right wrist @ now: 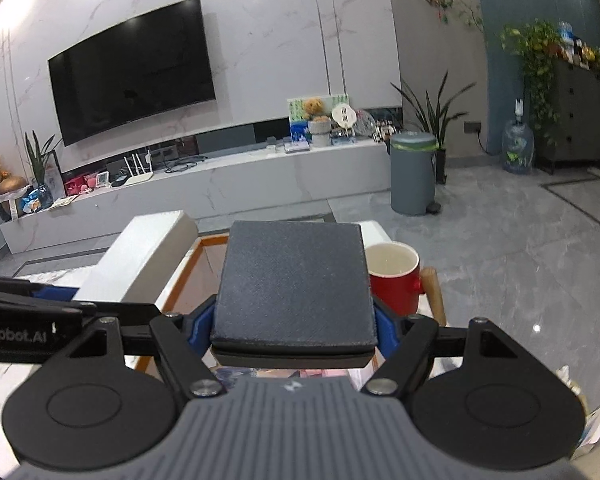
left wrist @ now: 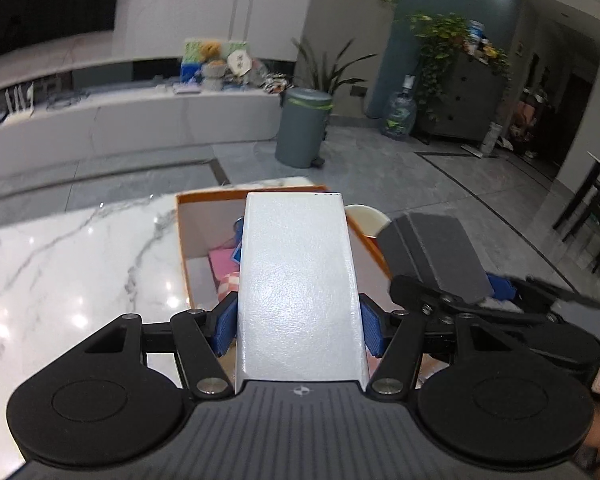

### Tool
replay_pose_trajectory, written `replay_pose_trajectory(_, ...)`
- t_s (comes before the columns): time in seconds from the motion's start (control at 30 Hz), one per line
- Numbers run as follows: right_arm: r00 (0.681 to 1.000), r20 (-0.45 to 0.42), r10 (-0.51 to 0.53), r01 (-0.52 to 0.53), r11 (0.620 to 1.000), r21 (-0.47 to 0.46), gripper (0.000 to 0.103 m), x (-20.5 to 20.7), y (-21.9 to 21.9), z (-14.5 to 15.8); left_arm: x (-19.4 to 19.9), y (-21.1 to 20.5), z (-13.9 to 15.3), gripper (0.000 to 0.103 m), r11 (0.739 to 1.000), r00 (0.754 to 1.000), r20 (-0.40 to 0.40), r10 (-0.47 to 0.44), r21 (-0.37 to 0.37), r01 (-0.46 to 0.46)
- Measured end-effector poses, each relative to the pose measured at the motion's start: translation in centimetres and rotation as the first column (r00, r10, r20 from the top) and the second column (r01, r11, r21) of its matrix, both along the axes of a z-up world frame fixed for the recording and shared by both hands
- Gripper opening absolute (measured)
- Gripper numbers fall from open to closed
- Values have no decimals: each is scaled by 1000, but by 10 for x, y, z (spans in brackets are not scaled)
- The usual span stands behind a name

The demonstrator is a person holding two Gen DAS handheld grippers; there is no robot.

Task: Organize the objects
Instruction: 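Lift and carry the white case and grey box over the cardboard box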

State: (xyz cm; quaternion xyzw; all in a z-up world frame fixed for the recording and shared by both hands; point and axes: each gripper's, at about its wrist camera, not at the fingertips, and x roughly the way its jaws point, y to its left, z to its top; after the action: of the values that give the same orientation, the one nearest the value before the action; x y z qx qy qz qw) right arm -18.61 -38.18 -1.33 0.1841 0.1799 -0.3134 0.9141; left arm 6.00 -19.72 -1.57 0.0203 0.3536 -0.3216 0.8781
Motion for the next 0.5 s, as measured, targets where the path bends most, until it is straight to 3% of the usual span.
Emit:
replay_pose_trajectory(0.13,1000,26,-3,1,995,99,76,11,-21,-16,33,5,-19,70,997,995,-76,67,-33,-69)
replay_pose_trajectory(0.27,999,-4,-42,42,990,131,76,26,-36,-29,52,-10,-30,70,996,993,-74,90,-3,-91)
replay_pose_trajectory(0.5,997,-74,6,5,990,143,76,62,-57,-41,71,-36,-48,70,986,991,-55,122,120,-114)
